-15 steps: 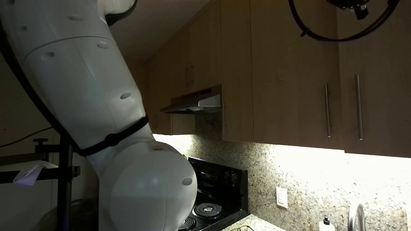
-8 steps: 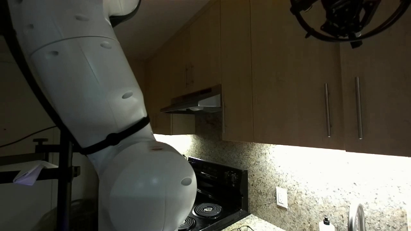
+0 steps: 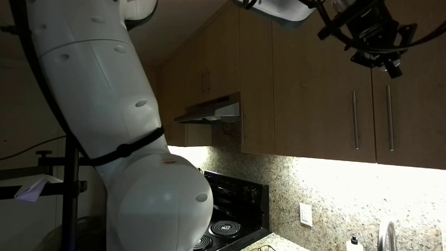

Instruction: Close the open cabinet door

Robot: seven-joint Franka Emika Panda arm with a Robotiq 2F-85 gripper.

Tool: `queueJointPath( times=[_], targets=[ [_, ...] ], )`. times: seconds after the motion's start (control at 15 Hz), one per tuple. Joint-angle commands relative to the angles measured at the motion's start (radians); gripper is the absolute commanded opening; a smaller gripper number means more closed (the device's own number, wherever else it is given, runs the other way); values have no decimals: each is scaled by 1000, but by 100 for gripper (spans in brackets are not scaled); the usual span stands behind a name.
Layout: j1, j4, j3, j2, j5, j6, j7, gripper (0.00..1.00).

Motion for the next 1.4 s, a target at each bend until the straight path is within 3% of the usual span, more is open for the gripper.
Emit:
queueJointPath(
  times=[0.0,0.67,1.33],
  targets=[
    [-27,-36,12,9,-32,-9,-20,32],
    [-6,-121,7,-41,17,-159,-87,97],
    [20,-263,27,-150,75,-205,-76,100]
  ],
)
